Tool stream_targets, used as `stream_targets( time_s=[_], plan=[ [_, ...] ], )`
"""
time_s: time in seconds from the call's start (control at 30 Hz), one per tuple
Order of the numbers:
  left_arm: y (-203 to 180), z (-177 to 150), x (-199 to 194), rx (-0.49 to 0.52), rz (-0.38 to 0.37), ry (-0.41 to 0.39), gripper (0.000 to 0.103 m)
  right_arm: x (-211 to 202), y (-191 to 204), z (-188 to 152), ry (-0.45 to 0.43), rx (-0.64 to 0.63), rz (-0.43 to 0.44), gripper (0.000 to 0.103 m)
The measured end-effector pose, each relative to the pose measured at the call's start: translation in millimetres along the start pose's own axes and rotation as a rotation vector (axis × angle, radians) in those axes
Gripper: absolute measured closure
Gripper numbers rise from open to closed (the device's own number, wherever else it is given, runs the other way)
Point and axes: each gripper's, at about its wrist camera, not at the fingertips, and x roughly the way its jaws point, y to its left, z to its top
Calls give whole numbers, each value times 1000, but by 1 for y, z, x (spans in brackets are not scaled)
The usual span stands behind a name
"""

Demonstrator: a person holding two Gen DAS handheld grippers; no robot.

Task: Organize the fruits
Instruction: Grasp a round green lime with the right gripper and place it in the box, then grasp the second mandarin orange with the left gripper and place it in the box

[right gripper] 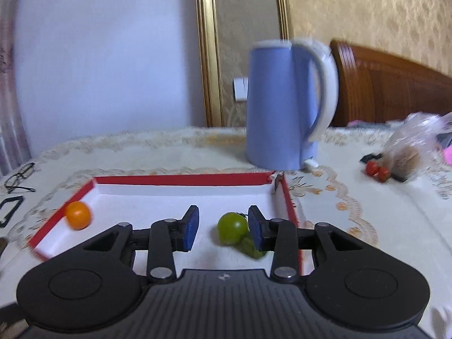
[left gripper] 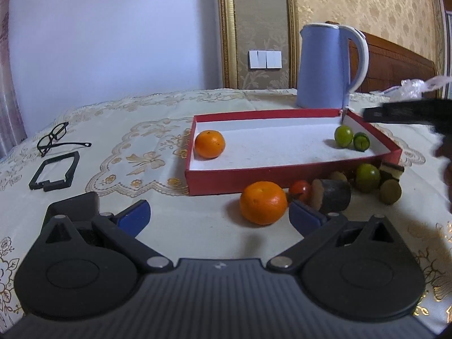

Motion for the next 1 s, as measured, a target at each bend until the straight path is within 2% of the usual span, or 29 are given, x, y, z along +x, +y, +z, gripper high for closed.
stream_targets(
  time_s=[0.03,0.1,0.13,0.27,0.37,0.5,0.6,0.7,0.77,0.97,1.0],
  plan=[
    [-3,0,1,11,6,-1,0,-14,0,-8,-27,6,-16,63],
    [-9,0,6,33,27,2,0,-35,0,-25,-71,22,-60,50],
    [-10,1,8,40,35,9,0,-43,0,-34,-87,29,-87,48],
    [-15,7,16,53,38,32,0,-56,-6,-39,-125,69,-111,47],
    [-19,9,24,65,43,48,1,-59,-1,-40,-157,36,-145,47],
    [-25,8,33,88,31,79,12,-60,3,-44,-176,10,-156,20],
    [-28,8,39,94,16,101,15,-61,2,-44,-185,17,-161,10],
    [-30,10,42,93,15,103,20,-61,1,-44,-187,16,-156,6],
    [-29,11,45,88,10,110,30,-63,3,-45,-189,6,-155,6],
    [-24,12,46,34,-83,137,60,-62,5,-45,-185,-9,-156,3],
    [-24,12,45,31,-95,137,61,-63,5,-45,-185,-6,-156,3]
  ],
)
